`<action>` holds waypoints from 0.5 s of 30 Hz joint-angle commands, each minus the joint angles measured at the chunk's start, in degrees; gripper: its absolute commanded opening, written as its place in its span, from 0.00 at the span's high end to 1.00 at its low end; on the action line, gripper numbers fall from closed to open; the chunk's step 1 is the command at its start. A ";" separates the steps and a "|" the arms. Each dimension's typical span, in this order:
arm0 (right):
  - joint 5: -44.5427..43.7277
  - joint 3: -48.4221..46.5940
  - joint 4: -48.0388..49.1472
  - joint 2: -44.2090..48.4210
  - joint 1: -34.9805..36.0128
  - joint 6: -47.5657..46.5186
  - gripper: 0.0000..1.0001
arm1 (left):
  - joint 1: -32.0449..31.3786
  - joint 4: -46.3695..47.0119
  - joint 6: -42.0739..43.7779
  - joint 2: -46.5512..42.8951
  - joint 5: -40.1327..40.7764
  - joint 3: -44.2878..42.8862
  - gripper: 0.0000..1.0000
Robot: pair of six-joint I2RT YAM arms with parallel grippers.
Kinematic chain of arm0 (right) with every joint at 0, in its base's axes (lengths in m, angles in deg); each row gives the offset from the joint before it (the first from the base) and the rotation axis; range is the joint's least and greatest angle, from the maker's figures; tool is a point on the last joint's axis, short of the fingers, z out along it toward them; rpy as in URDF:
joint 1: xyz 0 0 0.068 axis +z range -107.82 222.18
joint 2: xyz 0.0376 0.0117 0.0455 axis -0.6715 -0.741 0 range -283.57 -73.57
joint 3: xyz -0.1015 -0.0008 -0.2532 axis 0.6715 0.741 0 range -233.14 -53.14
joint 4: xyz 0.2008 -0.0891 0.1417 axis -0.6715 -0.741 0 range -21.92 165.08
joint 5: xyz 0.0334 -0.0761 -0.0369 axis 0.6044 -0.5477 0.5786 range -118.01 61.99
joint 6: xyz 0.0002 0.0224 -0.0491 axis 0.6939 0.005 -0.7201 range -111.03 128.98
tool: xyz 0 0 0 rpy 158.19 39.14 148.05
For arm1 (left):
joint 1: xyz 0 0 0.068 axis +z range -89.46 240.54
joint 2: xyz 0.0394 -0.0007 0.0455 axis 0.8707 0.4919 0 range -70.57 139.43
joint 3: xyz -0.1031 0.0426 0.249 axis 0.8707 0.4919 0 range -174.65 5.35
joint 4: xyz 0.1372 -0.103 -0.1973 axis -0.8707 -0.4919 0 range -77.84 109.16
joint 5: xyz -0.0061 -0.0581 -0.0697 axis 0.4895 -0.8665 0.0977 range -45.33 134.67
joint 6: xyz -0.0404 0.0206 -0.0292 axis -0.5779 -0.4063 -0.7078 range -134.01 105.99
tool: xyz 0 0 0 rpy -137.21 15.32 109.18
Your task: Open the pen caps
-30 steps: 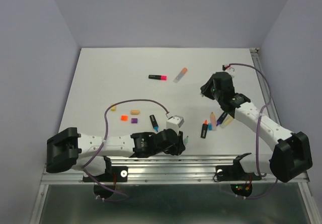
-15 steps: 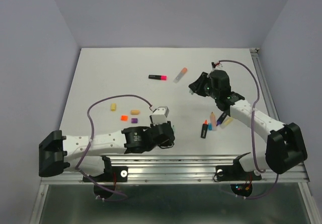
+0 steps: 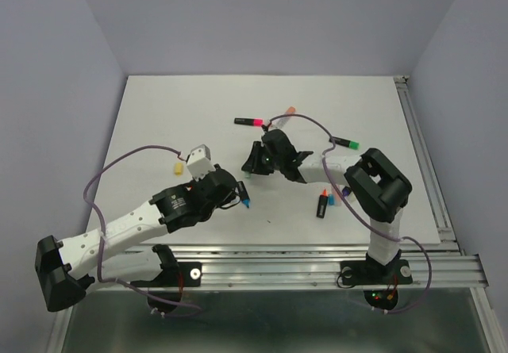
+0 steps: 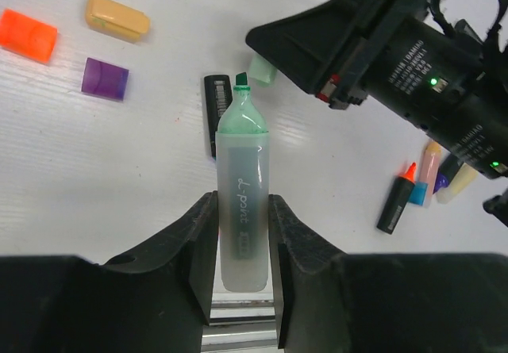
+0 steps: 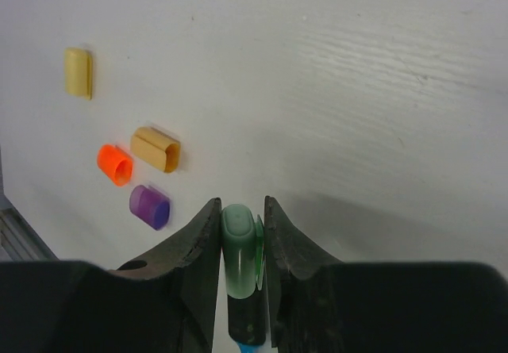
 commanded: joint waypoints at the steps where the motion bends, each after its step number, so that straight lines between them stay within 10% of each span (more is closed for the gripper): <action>1: -1.48 -9.57 3.63 -4.65 1.31 1.00 0.92 | 0.45 -0.62 1.27 -2.13 1.88 1.63 1.00; 10: 0.01 -20.74 -1.29 -13.89 3.51 0.04 0.78 | 0.54 1.05 1.98 -3.01 0.02 2.78 1.00; 15: -0.60 -23.38 -4.98 -14.07 3.77 -1.80 0.54 | 0.63 1.48 3.20 -3.10 -0.06 2.25 1.00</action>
